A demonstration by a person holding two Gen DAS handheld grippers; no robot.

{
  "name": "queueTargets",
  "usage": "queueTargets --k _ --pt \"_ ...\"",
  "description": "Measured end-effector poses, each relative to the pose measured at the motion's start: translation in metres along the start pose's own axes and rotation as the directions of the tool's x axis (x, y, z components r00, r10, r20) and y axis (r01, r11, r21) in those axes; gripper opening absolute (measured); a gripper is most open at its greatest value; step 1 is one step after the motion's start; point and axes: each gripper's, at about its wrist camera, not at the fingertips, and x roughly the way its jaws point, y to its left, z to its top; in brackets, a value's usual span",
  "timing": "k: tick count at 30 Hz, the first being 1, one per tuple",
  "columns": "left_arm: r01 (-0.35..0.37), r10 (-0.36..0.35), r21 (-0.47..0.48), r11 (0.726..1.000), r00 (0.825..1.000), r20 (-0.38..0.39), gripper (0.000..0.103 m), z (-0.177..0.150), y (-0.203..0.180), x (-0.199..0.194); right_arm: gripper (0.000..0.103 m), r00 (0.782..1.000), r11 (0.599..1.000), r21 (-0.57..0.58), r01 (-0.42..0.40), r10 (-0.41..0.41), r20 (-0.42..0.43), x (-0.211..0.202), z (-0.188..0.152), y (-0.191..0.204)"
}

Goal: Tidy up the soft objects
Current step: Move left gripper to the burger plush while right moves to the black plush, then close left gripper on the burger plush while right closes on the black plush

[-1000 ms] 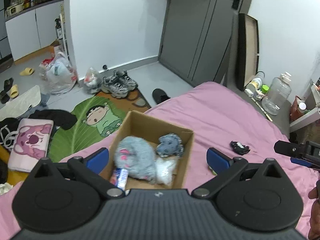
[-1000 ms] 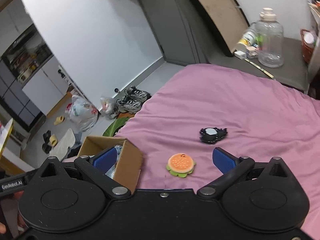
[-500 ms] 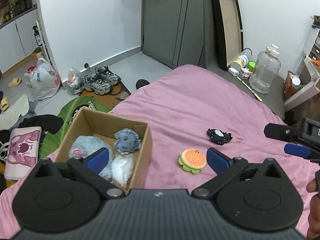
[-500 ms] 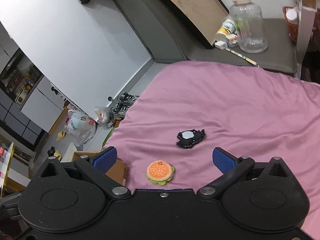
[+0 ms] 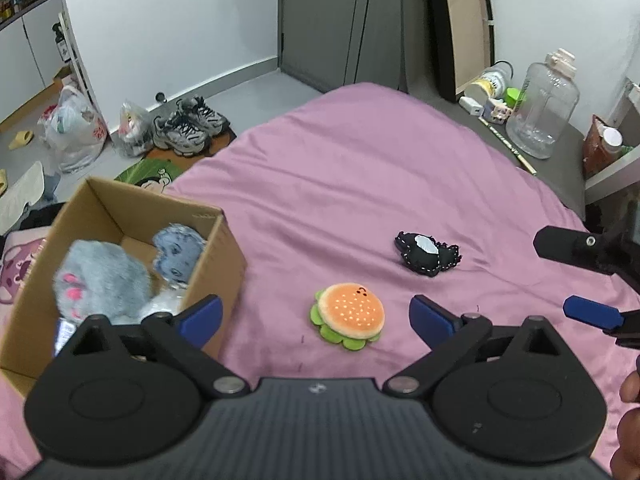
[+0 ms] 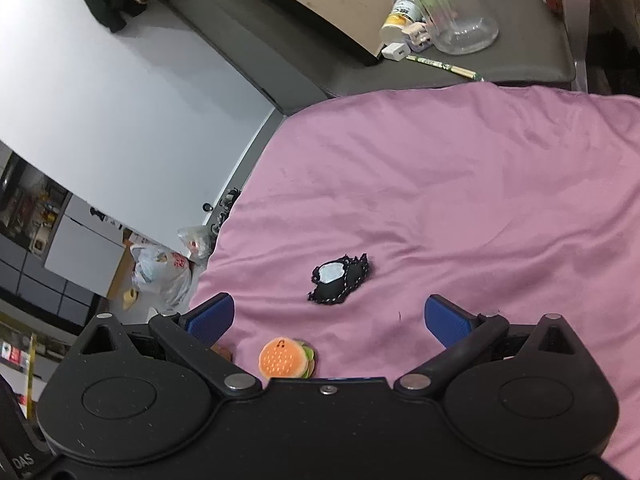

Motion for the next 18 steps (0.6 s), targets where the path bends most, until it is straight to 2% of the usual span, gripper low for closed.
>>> queueTargets --k 3,8,13,18 --pt "-0.009 0.009 0.003 1.000 1.000 -0.015 0.093 0.000 -0.007 0.013 0.099 1.000 0.999 0.042 -0.015 0.015 0.001 0.012 0.003 -0.011" --pt "-0.024 0.023 -0.035 0.999 0.998 -0.056 0.081 0.003 -0.010 0.038 0.085 0.998 0.986 0.152 -0.065 0.067 -0.011 0.042 0.006 -0.029" --pt "-0.043 0.039 -0.040 0.998 0.995 -0.096 0.079 0.004 -0.014 0.063 0.082 0.995 0.967 0.241 -0.079 0.092 -0.045 0.067 0.004 -0.043" --pt "-0.076 0.072 -0.026 0.997 0.990 -0.119 0.079 0.000 -0.018 0.085 0.074 0.994 0.965 0.251 -0.073 0.092 -0.063 0.083 0.002 -0.049"
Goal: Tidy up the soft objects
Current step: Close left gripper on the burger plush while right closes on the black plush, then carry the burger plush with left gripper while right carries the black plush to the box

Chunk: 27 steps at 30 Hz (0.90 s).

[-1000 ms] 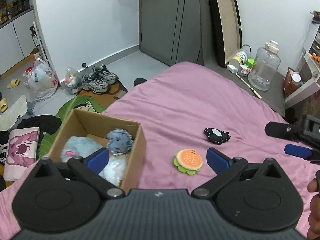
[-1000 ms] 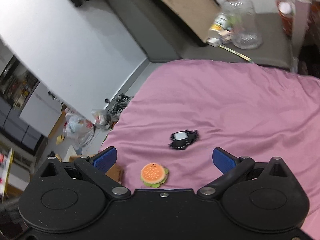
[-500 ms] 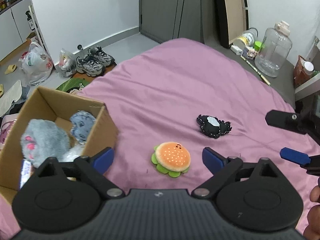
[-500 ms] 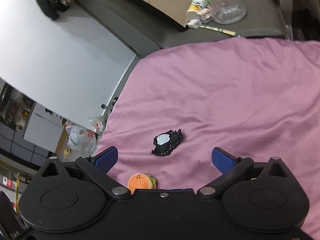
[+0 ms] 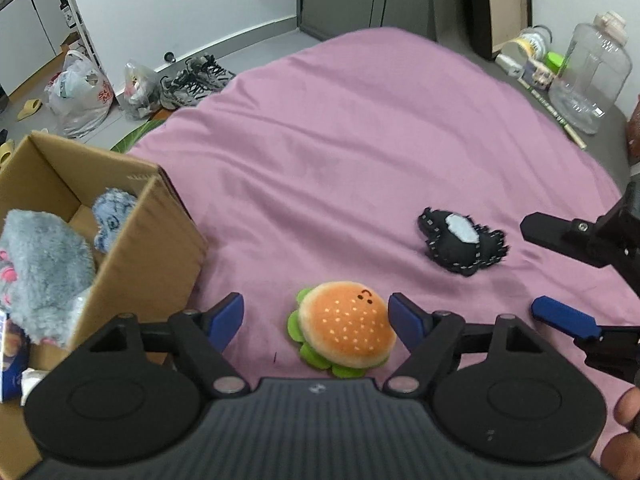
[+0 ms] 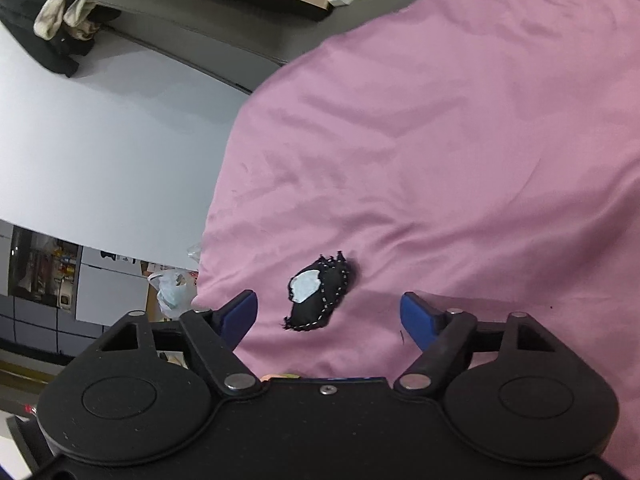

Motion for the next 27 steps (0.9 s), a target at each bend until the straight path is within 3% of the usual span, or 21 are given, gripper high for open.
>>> queueTargets --k 7,10,11,15,20,23,27 --pt "0.015 -0.015 0.024 1.000 0.999 -0.038 0.079 -0.006 -0.008 0.018 0.068 1.000 0.999 0.041 -0.017 0.017 0.005 0.023 0.010 -0.010" --pt "0.048 -0.048 0.000 0.999 0.997 -0.053 0.058 -0.006 -0.004 0.018 0.067 1.000 0.999 0.034 -0.005 0.005 0.013 0.025 0.006 -0.005" --pt "0.060 -0.060 -0.006 0.998 0.997 -0.055 0.041 -0.005 -0.004 0.016 0.063 1.000 1.000 0.022 -0.005 0.005 0.013 0.025 0.006 -0.003" --pt "0.077 -0.077 -0.007 0.997 0.996 -0.035 0.025 0.004 -0.008 0.001 0.053 1.000 1.000 0.018 -0.003 0.003 0.013 0.034 0.005 -0.001" --pt "0.089 -0.089 -0.014 0.996 0.996 0.032 0.025 0.023 -0.003 -0.025 0.024 1.000 1.000 0.001 0.010 -0.010 0.019 0.045 0.006 0.000" --pt "0.081 -0.080 -0.023 0.996 0.994 0.072 0.025 0.033 0.008 -0.041 0.015 0.999 0.999 0.034 0.003 -0.004 0.034 0.048 0.004 -0.005" --pt "0.078 -0.073 -0.040 0.996 0.991 0.108 0.025 0.041 0.025 -0.062 0.011 0.998 1.000 0.000 0.024 -0.024 0.057 0.038 -0.002 0.003"
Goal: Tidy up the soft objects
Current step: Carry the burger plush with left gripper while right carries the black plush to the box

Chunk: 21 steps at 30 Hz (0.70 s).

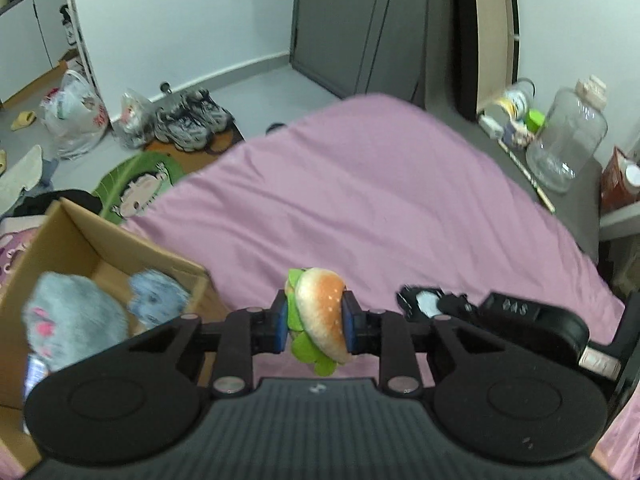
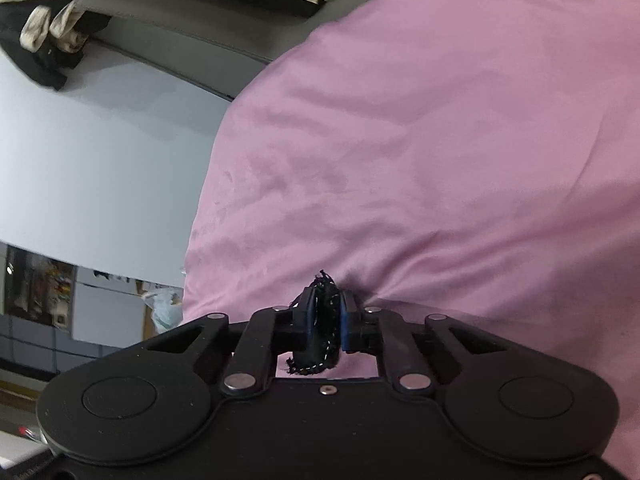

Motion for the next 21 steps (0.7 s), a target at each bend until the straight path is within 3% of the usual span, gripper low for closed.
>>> queueTargets --k 7,21 --pt "0.012 -0.011 -0.039 0.999 0.999 0.036 0.025 0.005 0.024 -0.029 0.010 0.999 0.993 -0.115 0.039 -0.035 0.037 -0.032 -0.019 0.028" --pt "0.039 -0.035 -0.070 0.997 0.998 0.050 0.025 -0.020 0.077 -0.076 0.010 0.990 0.963 -0.246 0.111 -0.085 0.115 -0.094 -0.057 0.082"
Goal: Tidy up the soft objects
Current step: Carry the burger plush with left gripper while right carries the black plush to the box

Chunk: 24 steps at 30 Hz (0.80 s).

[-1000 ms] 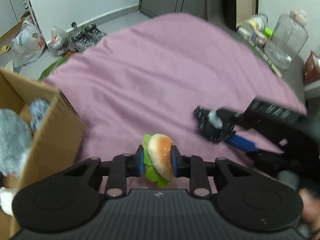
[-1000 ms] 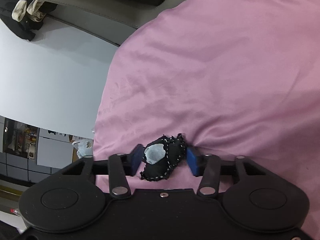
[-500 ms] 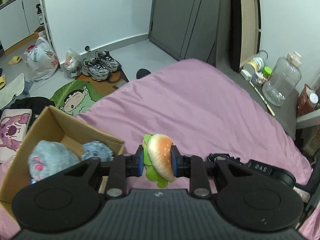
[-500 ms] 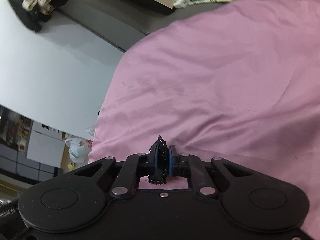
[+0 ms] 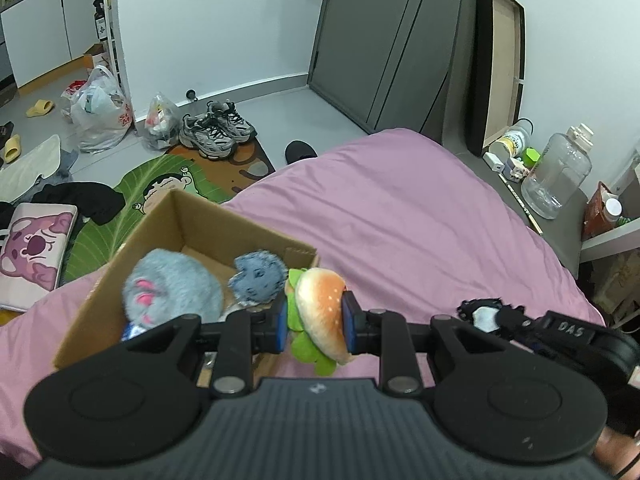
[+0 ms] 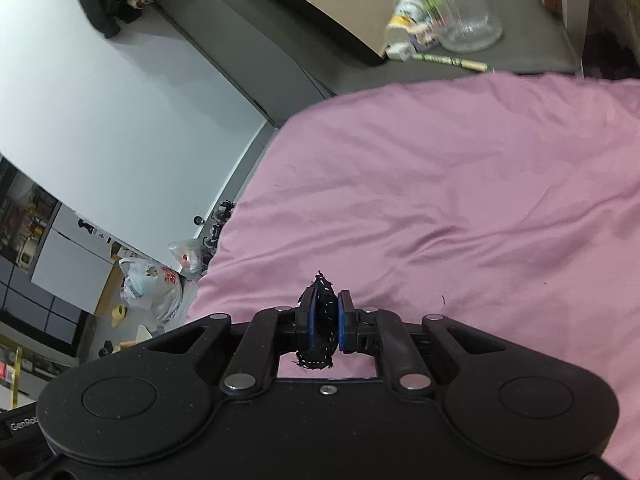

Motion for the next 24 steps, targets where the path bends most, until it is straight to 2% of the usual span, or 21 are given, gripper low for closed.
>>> queueTargets --k 12,24 --pt "0.000 0.000 -0.004 1.000 1.000 0.021 0.026 -0.014 0.048 -0.034 0.010 0.999 0.999 -0.049 -0.009 0.011 0.051 -0.048 -0.030 0.030" --pt "0.042 -0.042 -0.018 0.999 0.999 0.022 0.026 -0.024 0.084 -0.053 0.010 0.996 0.996 -0.080 -0.032 0.038 0.076 -0.082 -0.069 0.058"
